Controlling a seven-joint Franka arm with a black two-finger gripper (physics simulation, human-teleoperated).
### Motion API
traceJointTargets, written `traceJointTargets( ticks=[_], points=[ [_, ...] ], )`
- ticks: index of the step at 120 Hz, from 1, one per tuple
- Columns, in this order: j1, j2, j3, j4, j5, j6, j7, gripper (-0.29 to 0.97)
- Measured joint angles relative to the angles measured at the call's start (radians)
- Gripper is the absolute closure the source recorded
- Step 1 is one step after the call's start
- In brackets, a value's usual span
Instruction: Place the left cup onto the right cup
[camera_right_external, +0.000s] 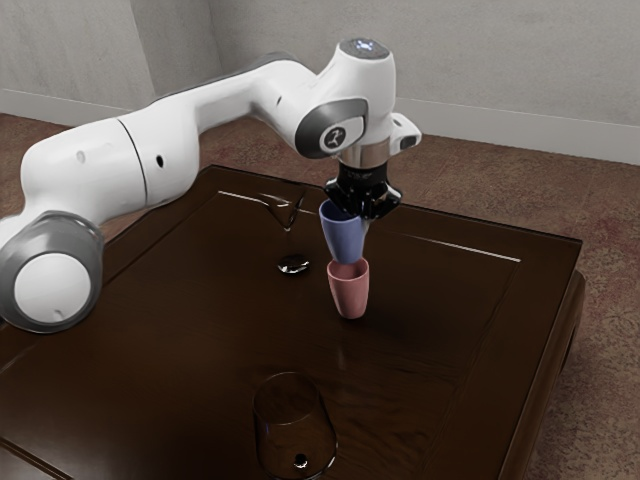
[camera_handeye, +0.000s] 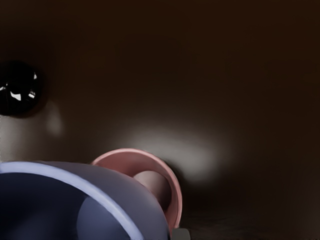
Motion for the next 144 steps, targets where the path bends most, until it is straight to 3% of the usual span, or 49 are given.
traceJointTargets(
  ticks=[123,144],
  points=[
    [0.005,0.074,0.009,-0.014,0.001,0.053,-0.07,0.78],
    [0.006,0.079,0.01,-0.014,-0.002,0.067,-0.071,0.47]
  ],
)
